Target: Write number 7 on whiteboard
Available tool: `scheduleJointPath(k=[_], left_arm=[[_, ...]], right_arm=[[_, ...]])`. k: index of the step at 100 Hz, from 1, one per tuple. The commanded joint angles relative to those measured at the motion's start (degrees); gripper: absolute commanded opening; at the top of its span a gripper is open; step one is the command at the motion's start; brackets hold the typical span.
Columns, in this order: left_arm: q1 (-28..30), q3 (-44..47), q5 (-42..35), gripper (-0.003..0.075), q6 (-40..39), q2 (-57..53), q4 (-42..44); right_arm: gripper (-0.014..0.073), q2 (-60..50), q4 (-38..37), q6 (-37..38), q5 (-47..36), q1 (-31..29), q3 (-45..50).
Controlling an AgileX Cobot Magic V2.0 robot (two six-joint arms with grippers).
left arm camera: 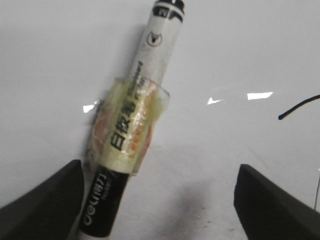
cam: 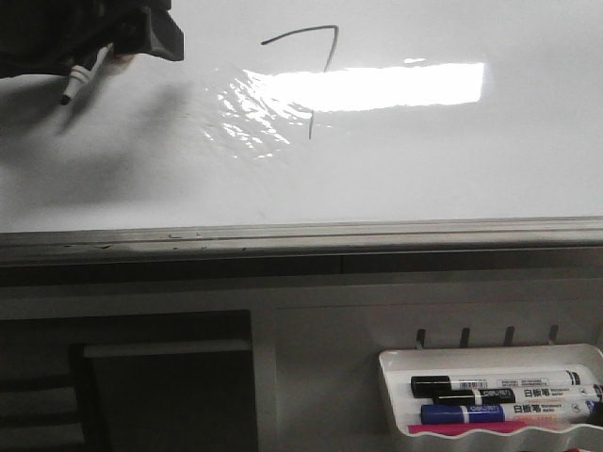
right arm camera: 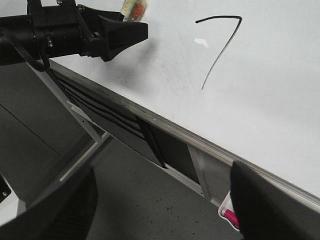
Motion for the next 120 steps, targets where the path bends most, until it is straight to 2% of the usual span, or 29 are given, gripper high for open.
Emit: scheduleJointPath(k=[1, 19, 37, 48, 58, 70, 78, 97, 120], left_arm=[[0.5, -1.7, -2.6, 0.0629, 0.1, -2.9, 0.8], [0.6, -1.7, 0.8, 0.0628, 7.6, -8.3, 0.8], [0.6, -1.7, 4.1, 0.0615, 14.6, -15.6, 0.8], [0.6, -1.7, 4.4, 0.0566, 16.0, -20.9, 0.8], [0.6, -1.7, 5.4, 0.0431, 17.4, -26.2, 0.8], [0.6, -1.5, 9.9, 0.0179, 17.5, -31.8, 1.2], [0.6, -1.1, 12.4, -0.0022, 17.5, -35.5, 1.2], [0.6, 5.4, 13.2, -0.0020, 17.8, -44.6, 1.4], [0.6, 18.0, 11.0, -0.0020, 18.4, -58.9, 1.1]], right_arm=[[0.0492, -0.4, 2.4, -0.4, -2.0, -0.2, -1.5], [0.0492, -0.4, 2.8, -0.3, -3.6, -0.2, -1.5], [0.0485, -0.4, 8.6, -0.3, -9.1, -0.2, -1.5], [0.0393, -0.4, 12.3, -0.3, -14.4, -0.2, -1.5], [0.0221, -0.4, 12.9, -0.3, -18.6, -0.2, -1.5], [-0.0069, -0.5, 12.9, -3.2, -20.7, -0.2, -1.4], [-0.0059, -1.7, 12.9, -7.1, -22.4, -0.2, -0.2], [-0.0060, -11.3, 13.1, -15.0, -29.2, -0.2, 9.5], [-0.0064, -30.2, 13.3, -16.1, -33.5, -0.2, 25.6]])
